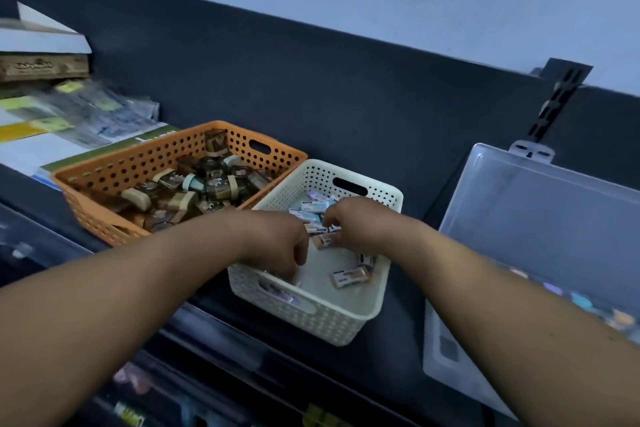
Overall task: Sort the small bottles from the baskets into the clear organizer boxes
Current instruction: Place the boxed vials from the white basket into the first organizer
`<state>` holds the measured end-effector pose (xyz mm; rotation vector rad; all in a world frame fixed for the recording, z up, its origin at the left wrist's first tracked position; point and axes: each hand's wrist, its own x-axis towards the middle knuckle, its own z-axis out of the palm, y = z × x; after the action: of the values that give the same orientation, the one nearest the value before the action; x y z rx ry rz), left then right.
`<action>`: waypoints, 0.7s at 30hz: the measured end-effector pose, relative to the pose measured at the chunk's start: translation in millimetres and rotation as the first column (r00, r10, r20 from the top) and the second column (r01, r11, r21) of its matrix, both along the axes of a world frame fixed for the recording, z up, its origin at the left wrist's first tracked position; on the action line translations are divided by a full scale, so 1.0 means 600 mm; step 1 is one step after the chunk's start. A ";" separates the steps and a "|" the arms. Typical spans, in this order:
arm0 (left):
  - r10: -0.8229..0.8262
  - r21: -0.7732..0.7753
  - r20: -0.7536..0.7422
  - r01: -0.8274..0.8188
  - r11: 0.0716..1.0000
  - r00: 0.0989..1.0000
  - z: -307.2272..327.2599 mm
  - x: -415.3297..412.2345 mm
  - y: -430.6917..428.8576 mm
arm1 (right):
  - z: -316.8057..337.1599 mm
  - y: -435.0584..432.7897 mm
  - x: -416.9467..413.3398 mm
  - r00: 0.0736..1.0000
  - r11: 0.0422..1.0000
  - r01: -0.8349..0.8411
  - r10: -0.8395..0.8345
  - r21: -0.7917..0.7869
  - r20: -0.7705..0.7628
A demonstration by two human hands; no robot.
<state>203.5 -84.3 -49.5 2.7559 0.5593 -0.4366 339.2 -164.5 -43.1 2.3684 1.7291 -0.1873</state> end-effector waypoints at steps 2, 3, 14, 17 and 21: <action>-0.024 -0.017 -0.046 0.023 1.000 0.999 -0.001 0.002 0.002 | -0.008 0.007 0.001 1.000 1.000 0.000 0.000 -0.017 0.011; -0.029 -0.023 -0.058 0.028 0.999 0.998 -0.002 0.002 0.003 | -0.010 0.009 0.001 1.000 1.000 0.002 -0.001 -0.019 0.011; 0.034 -0.055 0.003 -0.034 0.998 0.999 -0.015 0.015 0.006 | -0.023 0.008 0.005 0.998 0.999 -0.035 0.035 -0.008 0.043; 0.039 -0.027 0.007 -0.038 0.999 0.999 -0.016 0.018 0.005 | -0.031 0.007 0.008 0.999 1.000 -0.030 0.031 -0.002 0.036; 0.040 0.022 0.082 -0.041 0.999 0.996 -0.015 0.019 0.001 | -0.025 0.002 0.013 0.998 0.998 -0.021 0.024 0.055 -0.056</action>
<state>214.7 -83.6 -58.5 2.7647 0.6025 -0.3091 347.2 -163.3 -58.3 2.4027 1.8081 -0.2075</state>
